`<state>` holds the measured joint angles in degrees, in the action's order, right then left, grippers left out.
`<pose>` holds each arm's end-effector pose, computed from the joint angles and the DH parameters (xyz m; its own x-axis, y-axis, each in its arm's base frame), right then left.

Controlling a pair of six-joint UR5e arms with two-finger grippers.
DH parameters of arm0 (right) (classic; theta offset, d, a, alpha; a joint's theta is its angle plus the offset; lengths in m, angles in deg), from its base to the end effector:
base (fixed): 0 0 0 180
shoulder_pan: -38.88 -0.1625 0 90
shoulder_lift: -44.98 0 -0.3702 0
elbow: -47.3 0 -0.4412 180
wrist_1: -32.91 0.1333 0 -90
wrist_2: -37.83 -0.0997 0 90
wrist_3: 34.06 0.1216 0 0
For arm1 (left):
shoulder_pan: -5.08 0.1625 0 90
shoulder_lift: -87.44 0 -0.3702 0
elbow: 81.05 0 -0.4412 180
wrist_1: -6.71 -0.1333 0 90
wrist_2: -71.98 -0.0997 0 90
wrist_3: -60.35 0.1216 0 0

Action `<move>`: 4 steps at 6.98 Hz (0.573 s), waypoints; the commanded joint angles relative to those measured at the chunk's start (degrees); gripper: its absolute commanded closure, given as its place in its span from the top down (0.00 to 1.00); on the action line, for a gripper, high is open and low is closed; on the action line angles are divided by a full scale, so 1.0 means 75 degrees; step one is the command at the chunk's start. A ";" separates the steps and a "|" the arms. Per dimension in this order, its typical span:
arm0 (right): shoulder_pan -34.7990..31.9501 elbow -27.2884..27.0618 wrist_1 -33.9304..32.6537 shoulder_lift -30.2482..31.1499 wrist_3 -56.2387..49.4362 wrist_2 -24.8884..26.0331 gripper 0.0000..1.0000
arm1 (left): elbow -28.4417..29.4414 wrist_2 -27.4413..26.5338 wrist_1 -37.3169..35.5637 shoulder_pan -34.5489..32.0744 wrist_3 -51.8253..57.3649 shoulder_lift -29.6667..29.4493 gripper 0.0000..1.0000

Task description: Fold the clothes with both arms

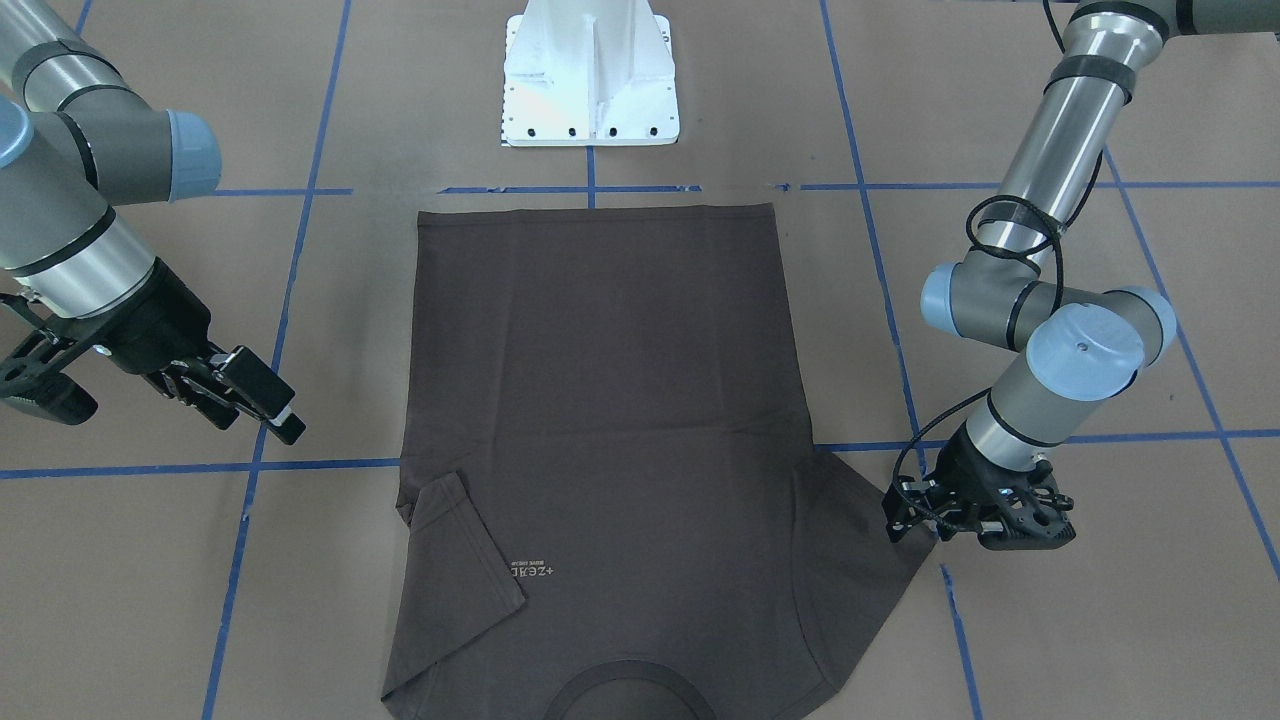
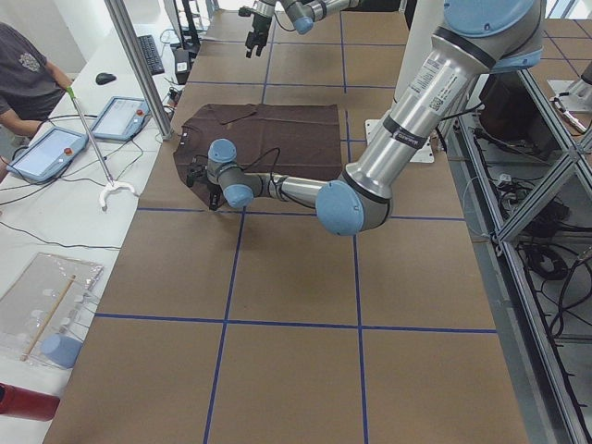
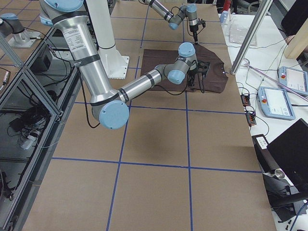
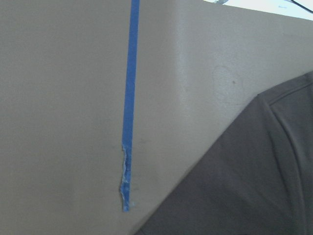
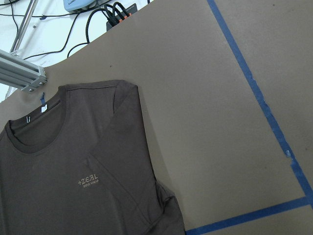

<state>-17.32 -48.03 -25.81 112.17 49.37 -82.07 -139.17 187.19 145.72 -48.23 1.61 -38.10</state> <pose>-0.3146 -0.6006 0.2635 0.3363 0.3240 0.8843 -0.4461 0.8817 -0.1534 0.4147 -0.6930 0.4230 0.5812 0.0058 -0.8137 0.2592 0.9466 0.1918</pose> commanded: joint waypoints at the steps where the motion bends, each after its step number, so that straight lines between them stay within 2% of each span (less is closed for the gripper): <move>1: 0.0006 0.0019 -0.0011 -0.0004 -0.0002 0.0001 1.00 | 0.0119 -0.0243 -0.0007 0.0006 0.0016 0.0004 0.67; 3: 0.0017 0.0054 0.0001 -0.0016 -0.0025 0.0013 1.00 | 0.0144 -0.0256 -0.0007 0.0006 0.0051 -0.0008 0.63; 4: 0.0017 0.0066 0.0001 -0.0016 -0.0025 0.0013 1.00 | 0.0144 -0.0256 -0.0007 0.0006 0.0040 -0.0008 0.53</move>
<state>-17.21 -47.63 -25.81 112.06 49.22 -81.98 -138.15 185.33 145.68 -48.19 1.94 -38.15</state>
